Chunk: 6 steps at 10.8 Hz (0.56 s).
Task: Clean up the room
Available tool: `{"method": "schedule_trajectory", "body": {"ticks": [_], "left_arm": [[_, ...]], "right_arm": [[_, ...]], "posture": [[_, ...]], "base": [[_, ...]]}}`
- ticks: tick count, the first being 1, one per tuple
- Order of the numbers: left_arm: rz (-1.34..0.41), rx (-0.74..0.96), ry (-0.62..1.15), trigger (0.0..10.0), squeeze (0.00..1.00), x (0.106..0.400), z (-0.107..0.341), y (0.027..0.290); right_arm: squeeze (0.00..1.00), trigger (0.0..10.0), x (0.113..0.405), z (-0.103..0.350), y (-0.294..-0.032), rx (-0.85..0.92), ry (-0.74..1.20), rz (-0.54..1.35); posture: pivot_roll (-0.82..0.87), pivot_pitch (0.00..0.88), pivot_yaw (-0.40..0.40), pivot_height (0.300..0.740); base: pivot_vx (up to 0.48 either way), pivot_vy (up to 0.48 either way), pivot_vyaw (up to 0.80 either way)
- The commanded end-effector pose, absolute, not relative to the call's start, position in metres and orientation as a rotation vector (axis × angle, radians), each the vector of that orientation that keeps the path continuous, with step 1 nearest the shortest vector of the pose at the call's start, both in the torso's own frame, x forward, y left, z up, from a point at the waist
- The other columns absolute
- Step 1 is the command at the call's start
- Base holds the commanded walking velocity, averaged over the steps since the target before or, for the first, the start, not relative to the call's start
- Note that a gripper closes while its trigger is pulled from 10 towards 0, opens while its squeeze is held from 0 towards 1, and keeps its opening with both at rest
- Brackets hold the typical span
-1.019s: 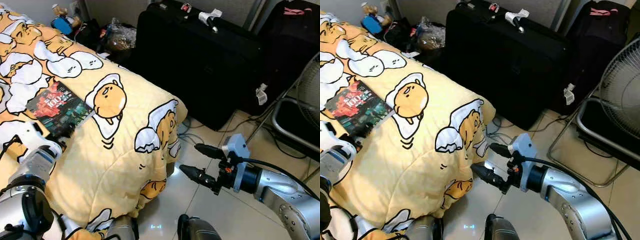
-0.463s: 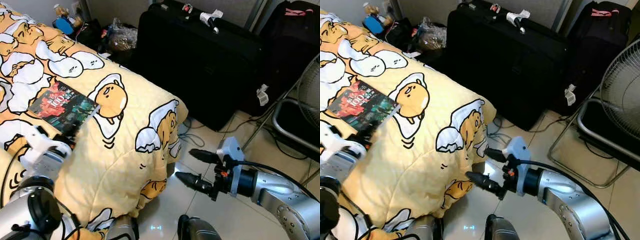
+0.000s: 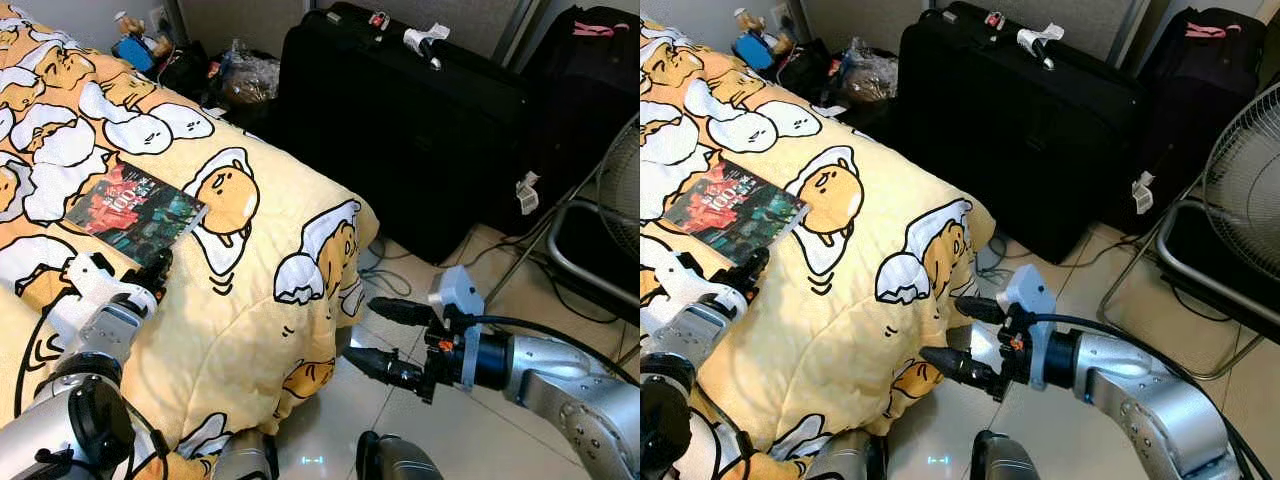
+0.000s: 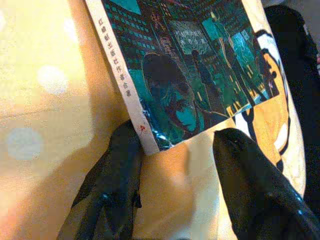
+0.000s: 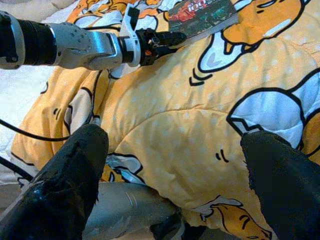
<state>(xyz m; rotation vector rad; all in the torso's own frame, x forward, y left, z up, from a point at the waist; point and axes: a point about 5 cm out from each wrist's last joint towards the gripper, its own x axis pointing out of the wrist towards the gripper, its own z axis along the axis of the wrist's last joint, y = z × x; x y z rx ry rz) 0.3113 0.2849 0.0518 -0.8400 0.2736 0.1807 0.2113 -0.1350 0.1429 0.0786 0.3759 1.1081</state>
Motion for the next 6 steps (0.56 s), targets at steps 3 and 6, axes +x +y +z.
{"method": "schedule_trajectory", "body": {"ticks": [3, 6], "left_arm": [[0.172, -0.868, 0.31, 0.0, 0.0, 0.307, 0.042, 0.277], [0.167, -0.859, 0.312, 0.0, 0.0, 0.306, 0.04, 0.274]], "right_arm": [[0.0, 10.0, 0.21, 0.15, -0.134, 0.052, 0.37, 1.13], [0.0, 10.0, 0.212, 0.138, -0.142, 0.052, 0.386, 1.117]], "posture": [[-0.12, 0.165, 0.016, 0.74], [-0.12, 0.16, 0.013, 0.74]], "base": [[0.0, 0.0, 0.0], [0.0, 0.0, 0.0]]}}
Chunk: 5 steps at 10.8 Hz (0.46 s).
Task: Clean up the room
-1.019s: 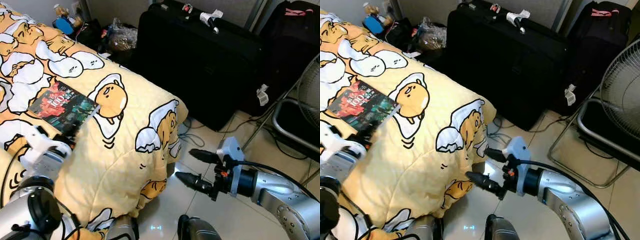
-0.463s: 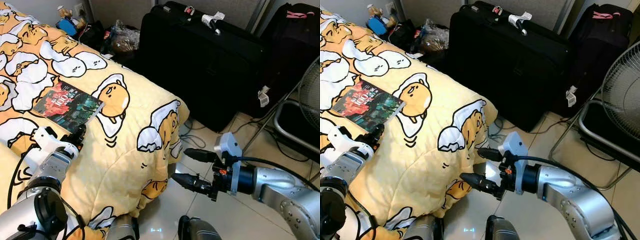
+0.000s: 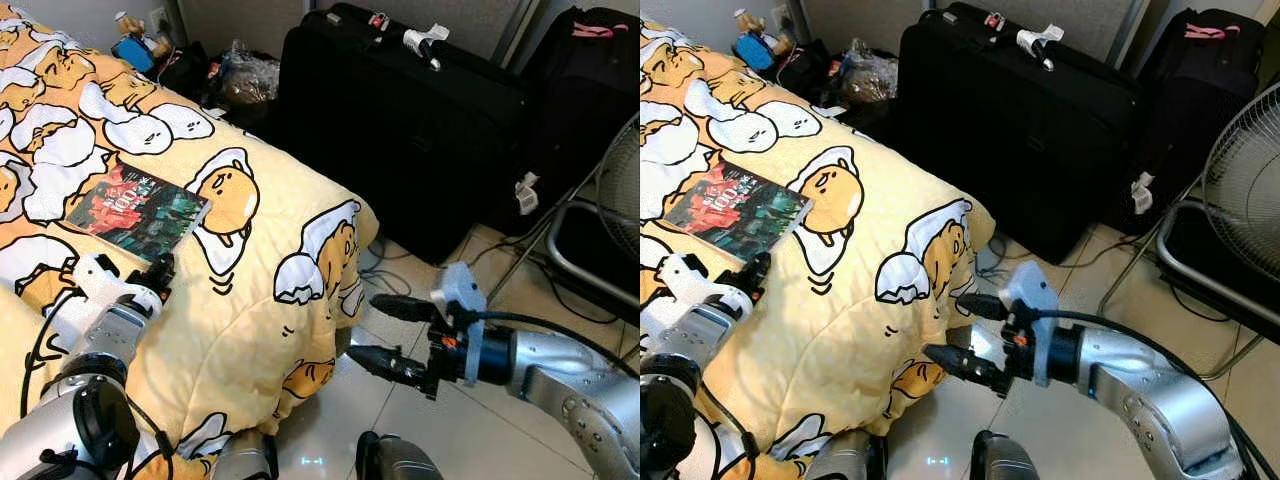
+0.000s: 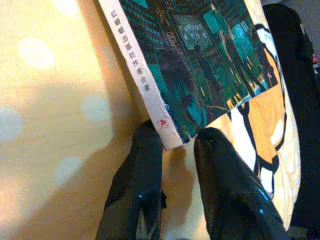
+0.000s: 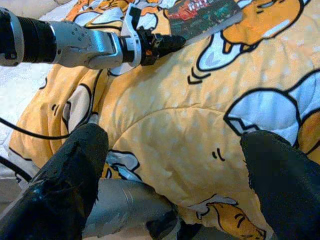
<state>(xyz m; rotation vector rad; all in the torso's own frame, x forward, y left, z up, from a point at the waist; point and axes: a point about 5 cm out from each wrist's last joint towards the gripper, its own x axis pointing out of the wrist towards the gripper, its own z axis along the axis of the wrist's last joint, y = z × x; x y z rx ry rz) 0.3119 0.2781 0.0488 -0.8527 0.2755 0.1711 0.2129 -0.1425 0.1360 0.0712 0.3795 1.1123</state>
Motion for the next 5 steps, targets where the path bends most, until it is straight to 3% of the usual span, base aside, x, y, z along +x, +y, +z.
{"method": "schedule_trajectory", "body": {"ticks": [1, 5], "left_arm": [[0.169, -0.865, 0.297, 0.0, 0.0, 0.307, 0.041, 0.274], [-0.049, -0.84, 0.288, 0.0, 0.0, 0.3, 0.039, 0.263]], "right_arm": [[0.0, 10.0, 0.211, 0.129, -0.148, 0.054, 0.397, 1.111], [0.0, 10.0, 0.21, 0.11, -0.156, 0.064, 0.387, 1.078]], "posture": [[-0.12, 0.155, 0.015, 0.74], [-0.09, 0.138, 0.05, 0.74]], "base": [[0.0, 0.0, 0.0], [0.0, 0.0, 0.0]]}}
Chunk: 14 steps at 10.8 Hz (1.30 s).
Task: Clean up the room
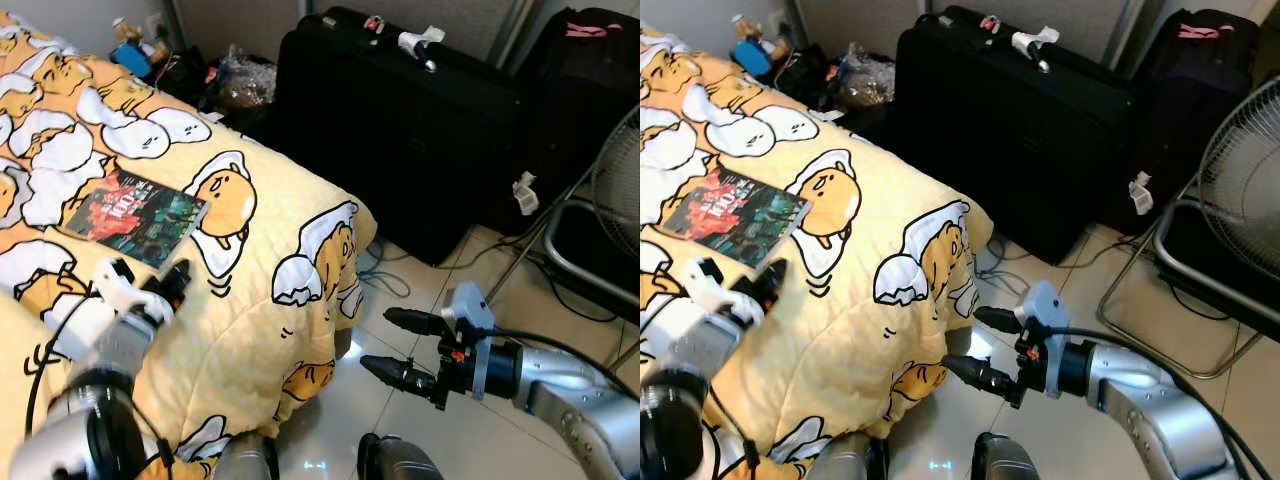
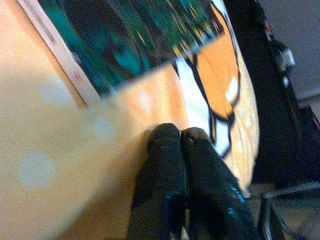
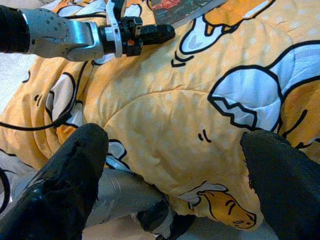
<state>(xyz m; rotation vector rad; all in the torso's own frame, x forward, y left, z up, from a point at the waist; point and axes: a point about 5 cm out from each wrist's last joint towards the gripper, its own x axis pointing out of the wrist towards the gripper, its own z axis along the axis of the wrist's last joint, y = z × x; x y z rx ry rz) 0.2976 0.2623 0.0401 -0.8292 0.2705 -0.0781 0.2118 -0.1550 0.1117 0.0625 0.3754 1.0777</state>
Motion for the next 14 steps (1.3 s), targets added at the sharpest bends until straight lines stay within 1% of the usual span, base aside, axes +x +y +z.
{"method": "schedule_trajectory", "body": {"ticks": [1, 2, 3, 4, 5, 6, 7, 8, 9, 11, 12, 14], "left_arm": [[-0.154, -0.812, 0.286, 0.0, 0.0, 0.289, 0.038, 0.258], [-0.2, -0.794, 0.281, 0.0, 0.0, 0.28, 0.038, 0.255], [-0.175, -0.738, 0.262, 0.0, 0.0, 0.274, 0.038, 0.26], [-0.103, -0.659, 0.232, 10.0, 0.0, 0.276, 0.042, 0.267], [0.011, -0.643, 0.146, 10.0, 0.16, 0.285, 0.053, 0.279], [0.036, -0.708, 0.093, 10.0, 1.0, 0.295, 0.066, 0.285], [0.124, -0.71, 0.116, 10.0, 1.0, 0.304, 0.069, 0.292], [0.196, -0.727, 0.14, 10.0, 1.0, 0.307, 0.067, 0.297], [0.278, -0.755, 0.184, 10.0, 1.0, 0.308, 0.061, 0.299], [0.418, -0.765, 0.192, 10.0, 1.0, 0.306, 0.057, 0.307], [0.422, -0.769, 0.2, 10.0, 1.0, 0.306, 0.056, 0.306], [0.36, -0.803, 0.247, 10.0, 1.0, 0.309, 0.049, 0.291]], "right_arm": [[0.0, 10.0, 0.209, 0.107, -0.156, 0.066, 0.38, 1.08], [0.0, 10.0, 0.208, 0.105, -0.156, 0.067, 0.376, 1.081], [0.0, 10.0, 0.212, 0.098, -0.157, 0.069, 0.38, 1.079], [0.0, 10.0, 0.216, 0.091, -0.159, 0.068, 0.384, 1.08], [0.0, 10.0, 0.221, 0.086, -0.16, 0.063, 0.387, 1.083], [0.0, 10.0, 0.221, 0.087, -0.159, 0.056, 0.381, 1.088], [0.0, 10.0, 0.221, 0.087, -0.16, 0.05, 0.373, 1.092], [0.0, 10.0, 0.223, 0.089, -0.158, 0.042, 0.358, 1.085], [0.0, 10.0, 0.229, 0.098, -0.15, 0.036, 0.306, 1.063], [0.0, 10.0, 0.242, 0.12, -0.139, -0.003, 0.211, 1.047], [0.0, 10.0, 0.244, 0.126, -0.133, -0.011, 0.19, 1.062], [0.0, 10.0, 0.248, 0.136, -0.12, -0.034, 0.175, 1.118]], "posture": [[-0.08, 0.135, 0.051, 0.74], [-0.07, 0.132, 0.045, 0.74], [-0.07, 0.132, 0.038, 0.74], [-0.07, 0.133, 0.031, 0.74], [-0.07, 0.134, 0.026, 0.74], [-0.07, 0.134, 0.022, 0.74], [-0.07, 0.135, 0.02, 0.74], [-0.08, 0.141, 0.017, 0.74], [-0.09, 0.153, 0.027, 0.74], [-0.1, 0.167, 0.032, 0.74], [-0.1, 0.175, 0.023, 0.74], [-0.11, 0.186, 0.009, 0.74]], "base": [[0.0, 0.0, 0.0], [0.0, 0.0, 0.0], [0.0, 0.0, 0.0], [0.0, 0.0, 0.0], [0.0, 0.0, 0.0], [0.0, 0.0, 0.0], [0.0, 0.0, 0.0], [0.0, 0.0, 0.0], [0.0, 0.0, 0.0], [0.0, 0.0, 0.0], [0.0, 0.0, 0.0], [0.0, 0.0, 0.0]]}}
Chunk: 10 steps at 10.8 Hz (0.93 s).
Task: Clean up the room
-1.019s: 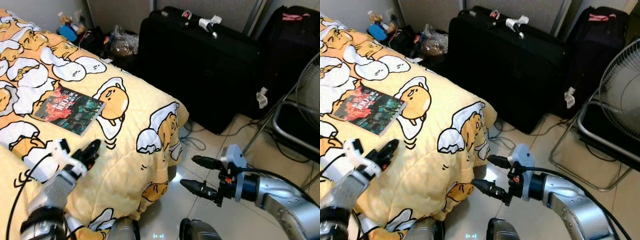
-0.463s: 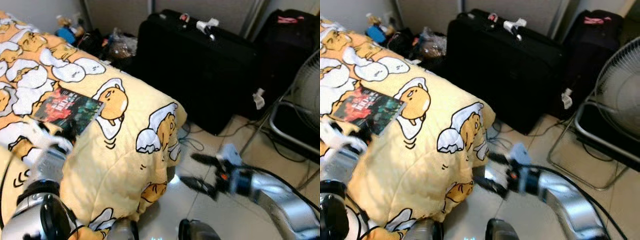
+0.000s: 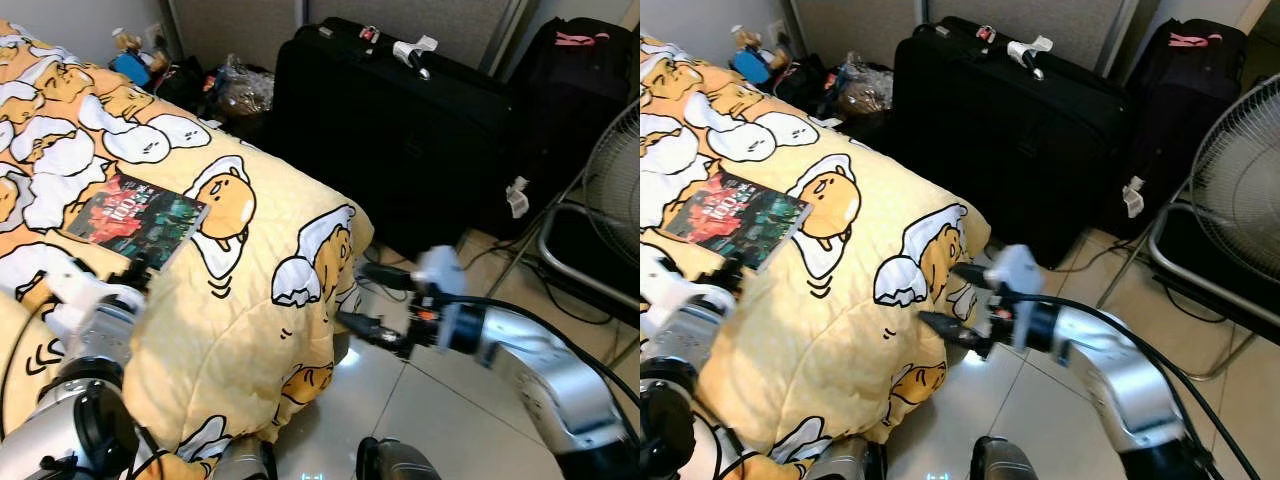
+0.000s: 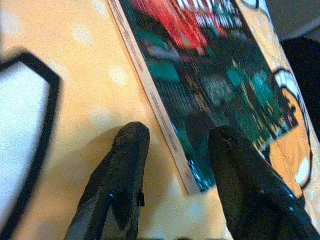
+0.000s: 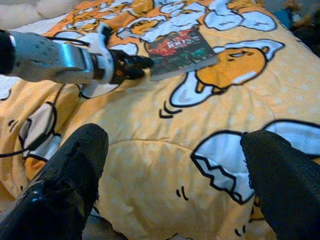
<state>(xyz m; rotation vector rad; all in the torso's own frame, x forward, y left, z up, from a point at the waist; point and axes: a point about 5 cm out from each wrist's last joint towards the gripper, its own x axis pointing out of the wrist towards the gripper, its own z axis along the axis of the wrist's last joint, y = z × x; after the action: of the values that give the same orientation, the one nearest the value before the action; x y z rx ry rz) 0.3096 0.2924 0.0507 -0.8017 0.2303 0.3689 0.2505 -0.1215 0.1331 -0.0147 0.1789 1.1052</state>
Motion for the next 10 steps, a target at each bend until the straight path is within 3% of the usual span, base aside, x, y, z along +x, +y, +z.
{"method": "schedule_trajectory", "body": {"ticks": [1, 8, 9, 10], "left_arm": [[0.36, -0.803, 0.248, 10.0, 1.0, 0.309, 0.048, 0.29], [0.316, -0.908, 0.213, 10.0, 1.0, 0.316, 0.047, 0.273], [0.28, -0.961, 0.188, 10.0, 0.8, 0.319, 0.048, 0.266], [0.19, -0.991, 0.164, 10.0, 0.12, 0.324, 0.052, 0.256]], "right_arm": [[0.0, 10.0, 0.249, 0.137, -0.119, -0.043, 0.169, 1.123], [0.0, 10.0, 0.239, 0.144, -0.119, -0.064, 0.194, 1.183], [0.0, 10.0, 0.237, 0.144, -0.119, -0.061, 0.201, 1.184], [0.0, 10.0, 0.236, 0.143, -0.119, -0.057, 0.208, 1.184]], "posture": [[-0.11, 0.188, 0.008, 0.74], [-0.17, 0.216, -0.028, 0.74], [-0.18, 0.222, -0.027, 0.74], [-0.18, 0.226, -0.026, 0.74]], "base": [[0.0, 0.0, 0.0], [0.0, 0.0, 0.0], [0.0, 0.0, 0.0], [0.0, 0.0, 0.0]]}}
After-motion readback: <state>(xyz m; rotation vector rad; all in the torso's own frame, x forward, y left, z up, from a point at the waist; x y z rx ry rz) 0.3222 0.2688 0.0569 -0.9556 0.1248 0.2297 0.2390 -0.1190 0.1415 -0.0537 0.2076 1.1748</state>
